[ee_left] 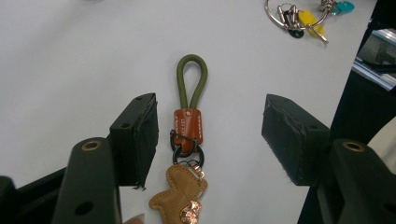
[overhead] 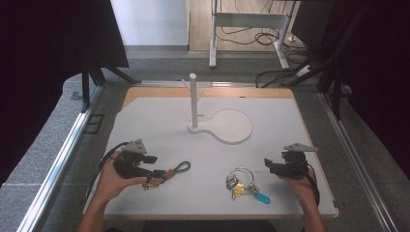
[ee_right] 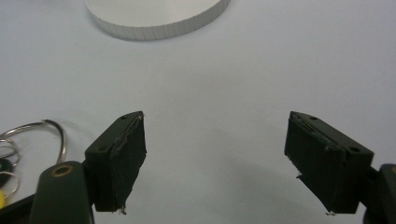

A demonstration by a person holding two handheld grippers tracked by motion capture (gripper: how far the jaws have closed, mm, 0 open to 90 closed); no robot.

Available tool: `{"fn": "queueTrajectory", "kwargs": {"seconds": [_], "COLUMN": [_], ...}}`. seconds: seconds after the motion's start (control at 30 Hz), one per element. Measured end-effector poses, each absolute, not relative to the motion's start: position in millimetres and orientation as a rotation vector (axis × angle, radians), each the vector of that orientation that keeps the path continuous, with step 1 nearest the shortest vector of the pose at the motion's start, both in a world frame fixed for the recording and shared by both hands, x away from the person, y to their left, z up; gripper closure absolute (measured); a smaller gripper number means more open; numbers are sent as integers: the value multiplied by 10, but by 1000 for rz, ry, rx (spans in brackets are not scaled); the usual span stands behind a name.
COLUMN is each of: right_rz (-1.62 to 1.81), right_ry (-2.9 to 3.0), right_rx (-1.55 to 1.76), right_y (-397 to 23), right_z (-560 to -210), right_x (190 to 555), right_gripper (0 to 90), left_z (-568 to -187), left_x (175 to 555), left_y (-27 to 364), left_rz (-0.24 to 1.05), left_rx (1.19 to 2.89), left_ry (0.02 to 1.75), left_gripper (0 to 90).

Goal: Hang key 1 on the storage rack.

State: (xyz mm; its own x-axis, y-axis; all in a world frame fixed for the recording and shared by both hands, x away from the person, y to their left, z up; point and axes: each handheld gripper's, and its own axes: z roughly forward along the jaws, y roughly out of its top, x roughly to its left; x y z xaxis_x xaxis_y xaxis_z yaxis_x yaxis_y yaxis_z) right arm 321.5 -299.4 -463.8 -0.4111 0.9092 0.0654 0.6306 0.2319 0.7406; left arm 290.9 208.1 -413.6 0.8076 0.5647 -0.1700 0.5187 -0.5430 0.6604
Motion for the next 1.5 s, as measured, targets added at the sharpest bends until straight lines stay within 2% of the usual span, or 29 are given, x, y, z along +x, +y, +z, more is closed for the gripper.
{"fn": "queueTrajectory", "kwargs": {"seconds": [0.3,0.6,0.97,1.13,1.5], "right_rz": [1062,1075,1094,1082,1049], "right_ry": [2125,2136,2126,2121,2131], "right_rx": [1413,1418,1412,1410,1420], "right_y": [-3068,-3129,-3165,-3175,-3156], "right_z": [-4564,-4592,-4530,-4506,-4534], "right_x": [3190,3186,3171,3094,3040], "right_gripper": [227,249,255,261,270], "left_z": [-4141,-4028,-3825,-3899,-3984], "left_x": [2840,2843,2960,3070,3167], "left_y": [2079,2219,1994,1869,1762], "left_rz": [91,132,72,52,-1], "left_rx": [2272,2184,2320,2412,2474], "left_ry": [801,882,771,789,788], "left_gripper": [364,283,309,335,348]}}
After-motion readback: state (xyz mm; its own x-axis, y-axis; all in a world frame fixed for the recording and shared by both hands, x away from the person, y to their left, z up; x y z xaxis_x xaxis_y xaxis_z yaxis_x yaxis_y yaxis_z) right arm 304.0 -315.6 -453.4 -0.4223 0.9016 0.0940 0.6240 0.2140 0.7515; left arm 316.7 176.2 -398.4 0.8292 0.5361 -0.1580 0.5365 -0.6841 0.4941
